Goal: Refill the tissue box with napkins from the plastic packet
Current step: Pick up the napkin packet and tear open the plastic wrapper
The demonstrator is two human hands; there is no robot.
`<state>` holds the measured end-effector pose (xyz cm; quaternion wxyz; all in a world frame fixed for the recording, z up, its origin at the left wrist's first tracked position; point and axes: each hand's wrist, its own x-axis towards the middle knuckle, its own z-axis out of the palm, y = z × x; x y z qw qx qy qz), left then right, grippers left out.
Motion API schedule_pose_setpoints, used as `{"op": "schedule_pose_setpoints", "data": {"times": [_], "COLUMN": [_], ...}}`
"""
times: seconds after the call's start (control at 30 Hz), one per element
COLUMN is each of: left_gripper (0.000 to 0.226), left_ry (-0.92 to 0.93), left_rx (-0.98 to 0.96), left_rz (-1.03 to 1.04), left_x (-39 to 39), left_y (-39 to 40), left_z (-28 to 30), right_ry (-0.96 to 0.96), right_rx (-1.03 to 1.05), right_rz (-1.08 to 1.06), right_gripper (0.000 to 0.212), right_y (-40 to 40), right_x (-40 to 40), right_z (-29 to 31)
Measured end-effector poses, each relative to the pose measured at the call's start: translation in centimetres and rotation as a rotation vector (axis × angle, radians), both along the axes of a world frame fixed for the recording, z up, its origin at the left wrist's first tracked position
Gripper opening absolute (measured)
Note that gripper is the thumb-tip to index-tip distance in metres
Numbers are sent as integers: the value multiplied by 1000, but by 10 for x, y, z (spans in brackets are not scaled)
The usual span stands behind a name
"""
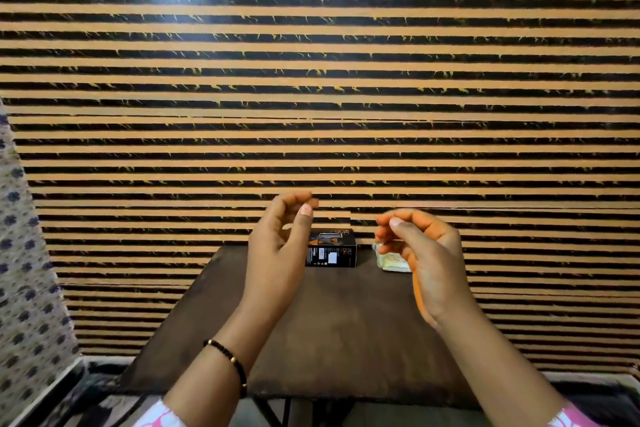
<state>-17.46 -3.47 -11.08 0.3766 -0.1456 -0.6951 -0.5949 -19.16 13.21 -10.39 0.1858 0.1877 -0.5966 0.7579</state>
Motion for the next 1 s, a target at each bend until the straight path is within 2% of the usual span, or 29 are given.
{"op": "schedule_pose_setpoints", "data": {"times": [0.23,0.47,0.73,1.0], "left_gripper": [20,17,17,15], "left_ry": [-113,-230,-345,-497], "left_rx": [62,92,126,118], "left_rz": [-27,-36,-17,-62], "left_x": [-88,-147,-234,-333], "left_y": [-52,-68,-63,-16], "left_z": [-37,-75,-117,-153], "right_ry": [-155,-276,-387,-529], "right_rx": [-80,-104,-137,-52], "right_rz": [-41,-67,-90,-131], "right_gripper": [28,24,23,23], "right_y": [-45,-54,-41,13], "right_x": [-81,-136,-227,-330], "right_z": [-50,-91,-142,-179]}}
